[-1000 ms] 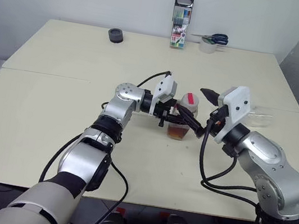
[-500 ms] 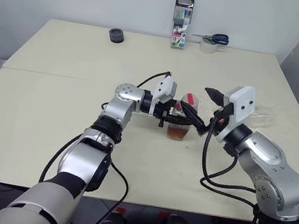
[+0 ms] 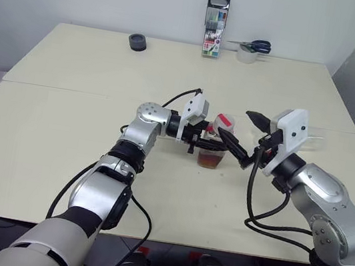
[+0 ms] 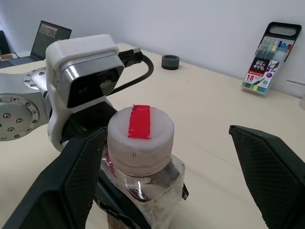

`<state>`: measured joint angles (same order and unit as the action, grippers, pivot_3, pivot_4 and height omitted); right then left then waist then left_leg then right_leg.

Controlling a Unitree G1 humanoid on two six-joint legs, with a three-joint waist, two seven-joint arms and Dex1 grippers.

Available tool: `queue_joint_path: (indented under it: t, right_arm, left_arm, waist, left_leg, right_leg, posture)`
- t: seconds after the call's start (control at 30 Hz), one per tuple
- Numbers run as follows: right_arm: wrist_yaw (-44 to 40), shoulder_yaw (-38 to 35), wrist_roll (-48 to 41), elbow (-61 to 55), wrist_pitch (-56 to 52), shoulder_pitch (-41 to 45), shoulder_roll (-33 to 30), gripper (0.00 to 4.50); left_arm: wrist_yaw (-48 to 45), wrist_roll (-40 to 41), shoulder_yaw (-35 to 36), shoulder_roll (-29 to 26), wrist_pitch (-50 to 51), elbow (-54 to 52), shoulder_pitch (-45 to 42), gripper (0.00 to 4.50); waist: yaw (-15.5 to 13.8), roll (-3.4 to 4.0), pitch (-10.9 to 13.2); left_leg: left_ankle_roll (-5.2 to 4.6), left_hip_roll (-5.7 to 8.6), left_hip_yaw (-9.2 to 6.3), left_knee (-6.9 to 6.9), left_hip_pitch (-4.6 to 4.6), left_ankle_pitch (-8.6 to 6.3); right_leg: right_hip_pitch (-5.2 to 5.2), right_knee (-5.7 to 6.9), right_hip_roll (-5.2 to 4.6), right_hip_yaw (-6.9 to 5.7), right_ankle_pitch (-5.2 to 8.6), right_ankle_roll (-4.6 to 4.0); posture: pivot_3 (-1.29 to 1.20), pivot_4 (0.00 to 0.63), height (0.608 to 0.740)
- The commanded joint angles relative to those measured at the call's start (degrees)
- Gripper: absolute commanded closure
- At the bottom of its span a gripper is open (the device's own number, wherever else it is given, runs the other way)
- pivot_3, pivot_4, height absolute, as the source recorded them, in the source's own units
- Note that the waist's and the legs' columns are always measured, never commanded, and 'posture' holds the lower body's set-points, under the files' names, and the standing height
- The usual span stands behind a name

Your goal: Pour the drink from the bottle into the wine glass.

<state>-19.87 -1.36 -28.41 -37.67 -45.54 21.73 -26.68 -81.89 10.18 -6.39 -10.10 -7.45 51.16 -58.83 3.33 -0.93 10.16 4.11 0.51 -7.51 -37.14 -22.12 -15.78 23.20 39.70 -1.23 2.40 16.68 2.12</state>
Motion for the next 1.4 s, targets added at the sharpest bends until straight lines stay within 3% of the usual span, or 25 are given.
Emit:
queue_joint_path:
  t: [0.03, 0.43, 0.77, 1.4]
  right_arm:
    - [0.25, -3.57, -0.83, -2.24, -0.08, 0.32, -1.22, 0.15]
    - [-1.83, -4.18, -8.32, -5.75, -3.9, 1.73, -3.45, 0.15]
    - [0.76, 3.15, -2.95, -1.26, -1.5, 5.36, 0.54, 0.15]
    - [-0.23, 1.28, -1.81, 2.67, -0.55, 5.39, 3.27, 0.15]
  left_arm:
    - [-0.38, 1.24, 0.99, -0.29, -0.34, -2.84, -0.47, 2.83]
    - [-0.25, 1.39, 1.21, -0.17, -0.09, -2.43, -0.89, 2.83]
    - [-0.24, 1.51, 1.18, 0.01, -0.01, -2.61, -0.87, 2.83]
    - [0.18, 1.53, 1.02, -0.23, 0.77, -4.87, 0.71, 2.83]
  waist:
    - [0.0, 0.0, 0.0]
    - [-0.01, 0.0, 0.0]
    - [-0.01, 0.0, 0.0]
    - [-0.01, 0.0, 0.0]
  left_leg:
    - [0.0, 0.0, 0.0, 0.0, 0.0, 0.0]
    - [0.0, 0.0, 0.01, 0.0, 0.0, 0.0]
    - [0.0, 0.0, -0.01, -0.02, -0.01, 0.0]
    - [0.01, 0.0, -0.02, -0.02, 0.0, 0.0]
  right_leg:
    - [0.0, 0.0, 0.0, 0.0, 0.0, 0.0]
    - [0.0, 0.0, 0.0, 0.01, 0.0, 0.0]
    - [0.0, 0.0, 0.0, -0.01, 0.0, 0.0]
    - [0.0, 0.02, 0.0, -0.01, 0.0, 0.0]
  posture:
    - [0.0, 0.15, 0.74]
    - [0.0, 0.15, 0.74]
    - [0.0, 0.15, 0.74]
    - [0.0, 0.15, 0.74]
